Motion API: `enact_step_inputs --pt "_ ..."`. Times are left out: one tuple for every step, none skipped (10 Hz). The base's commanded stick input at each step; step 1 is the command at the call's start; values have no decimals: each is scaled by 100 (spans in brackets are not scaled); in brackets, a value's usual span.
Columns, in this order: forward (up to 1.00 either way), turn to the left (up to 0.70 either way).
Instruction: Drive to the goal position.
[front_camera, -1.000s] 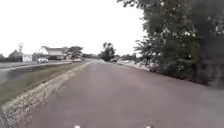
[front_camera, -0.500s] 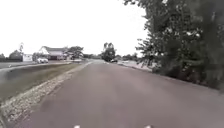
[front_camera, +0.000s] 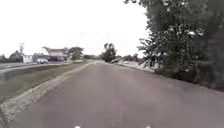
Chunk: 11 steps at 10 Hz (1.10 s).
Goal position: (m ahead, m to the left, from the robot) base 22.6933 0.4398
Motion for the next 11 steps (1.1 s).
enact_step_inputs --pt "70 0" --pt "70 0" --pt "70 15" --pt "70 22" --pt "70 0" --pt "70 0" --pt "70 0" --pt "70 0" --pt "70 0" --pt "70 0" --pt "70 0"
